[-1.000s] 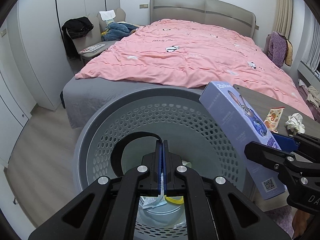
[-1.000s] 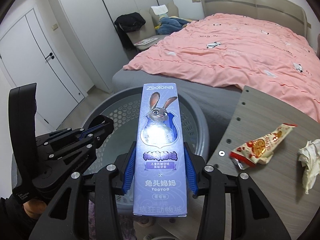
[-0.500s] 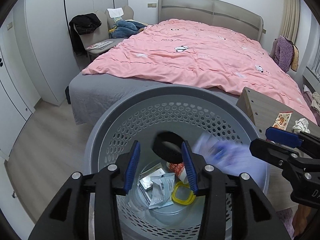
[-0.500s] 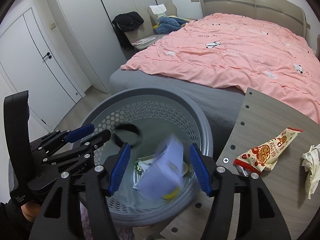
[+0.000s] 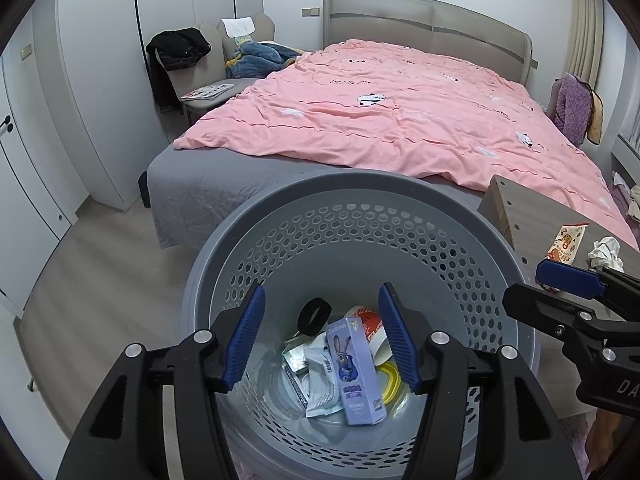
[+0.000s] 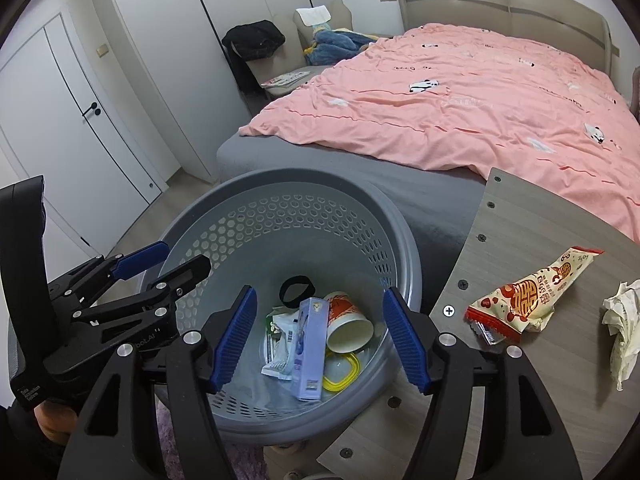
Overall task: Collect trash
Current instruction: 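Withdraw both open grippers toward the red wrapper and white tissue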
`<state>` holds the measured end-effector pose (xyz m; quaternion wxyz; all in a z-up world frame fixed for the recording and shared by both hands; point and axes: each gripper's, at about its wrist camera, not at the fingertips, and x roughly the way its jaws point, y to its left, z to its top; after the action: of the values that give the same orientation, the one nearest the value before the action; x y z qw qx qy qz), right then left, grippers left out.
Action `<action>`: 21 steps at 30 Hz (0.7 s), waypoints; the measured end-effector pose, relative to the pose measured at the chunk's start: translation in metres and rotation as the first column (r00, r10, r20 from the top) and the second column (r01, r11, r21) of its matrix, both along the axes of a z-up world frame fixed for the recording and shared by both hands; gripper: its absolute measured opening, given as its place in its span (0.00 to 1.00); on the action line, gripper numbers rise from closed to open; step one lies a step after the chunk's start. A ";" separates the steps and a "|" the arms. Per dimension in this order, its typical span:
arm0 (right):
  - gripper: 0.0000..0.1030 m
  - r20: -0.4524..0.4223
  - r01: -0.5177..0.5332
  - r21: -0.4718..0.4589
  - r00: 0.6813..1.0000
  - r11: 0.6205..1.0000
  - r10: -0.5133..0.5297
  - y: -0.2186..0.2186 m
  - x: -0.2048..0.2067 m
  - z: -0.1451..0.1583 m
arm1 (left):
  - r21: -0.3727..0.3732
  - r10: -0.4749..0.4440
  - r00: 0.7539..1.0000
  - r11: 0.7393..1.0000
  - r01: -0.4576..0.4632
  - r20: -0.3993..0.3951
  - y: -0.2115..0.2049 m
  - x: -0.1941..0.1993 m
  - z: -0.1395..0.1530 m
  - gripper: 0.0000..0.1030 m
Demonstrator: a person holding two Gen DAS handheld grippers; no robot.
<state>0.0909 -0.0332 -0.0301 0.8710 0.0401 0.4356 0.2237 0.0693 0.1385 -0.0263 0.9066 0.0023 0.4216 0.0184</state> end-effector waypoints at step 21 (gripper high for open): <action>0.69 0.012 0.052 0.020 0.999 0.998 -0.052 -0.028 -0.020 0.001 | 0.009 -0.018 1.000 1.000 0.018 0.017 -0.019 -0.021 0.012 0.63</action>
<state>0.0705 -0.0614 -0.0288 0.8787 0.0588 0.4268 0.2057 0.0487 0.1199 -0.0143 0.9102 0.0101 0.4138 0.0123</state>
